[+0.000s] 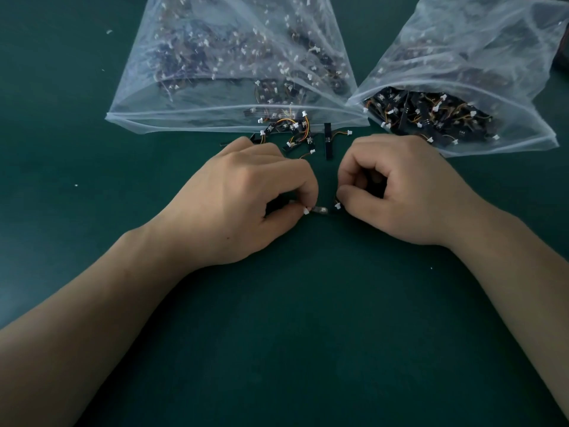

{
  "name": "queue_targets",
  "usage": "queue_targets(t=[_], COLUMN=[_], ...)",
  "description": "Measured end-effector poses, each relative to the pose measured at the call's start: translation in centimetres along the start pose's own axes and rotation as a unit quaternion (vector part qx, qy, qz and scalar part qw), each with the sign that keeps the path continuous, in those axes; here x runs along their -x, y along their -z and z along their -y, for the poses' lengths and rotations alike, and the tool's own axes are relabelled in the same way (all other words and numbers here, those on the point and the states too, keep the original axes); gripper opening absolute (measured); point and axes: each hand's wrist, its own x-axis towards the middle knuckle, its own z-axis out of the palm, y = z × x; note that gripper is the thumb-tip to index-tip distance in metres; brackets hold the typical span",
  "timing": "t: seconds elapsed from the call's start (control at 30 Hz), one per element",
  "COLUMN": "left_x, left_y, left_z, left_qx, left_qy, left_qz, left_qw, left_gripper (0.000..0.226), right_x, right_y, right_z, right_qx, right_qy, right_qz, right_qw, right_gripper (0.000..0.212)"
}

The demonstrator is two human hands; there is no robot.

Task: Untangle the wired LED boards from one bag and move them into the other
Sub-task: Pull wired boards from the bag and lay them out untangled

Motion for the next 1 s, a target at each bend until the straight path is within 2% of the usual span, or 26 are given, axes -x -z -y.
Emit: queue_targets(t=[0.4,0.73,0.83,0.93,1.0], left_x=[0.09,0.10,0.22,0.18,0.20], left_y=[-0.22,-0.35,-0.16,-0.12,-0.08], left_z=[0.35,0.59,0.21,0.25,0.25], left_qx=[-0.006,0.050,0.062,0.071,0.073], left_qy=[-0.042,-0.004,-0.003,0.000,0.001], left_qz=[-0.013,-0.014,-0.004,-0.023,-0.031], left_qw=[0.999,0.999,0.998,0.997,0.997], left_gripper=[0.016,0.015,0.003,0.017,0.018], right_x=[-0.01,0.07,0.01,-0.03,-0.01], right_y=[-0.14,-0.03,-0.08,-0.12,-0.16], right_z=[0.01,0.01,0.10,0.13,0.09], right_qx=[-0.005,-0.016,-0.005,0.001,0.006], right_qy=[-0.008,-0.006,0.002,0.007,0.013], right_qz=[-0.016,-0.009,-0.011,-0.007,-0.007], right_qw=[1.000,1.000,1.000,1.000,1.000], right_gripper=[0.008,0.018,0.020,0.021,0.022])
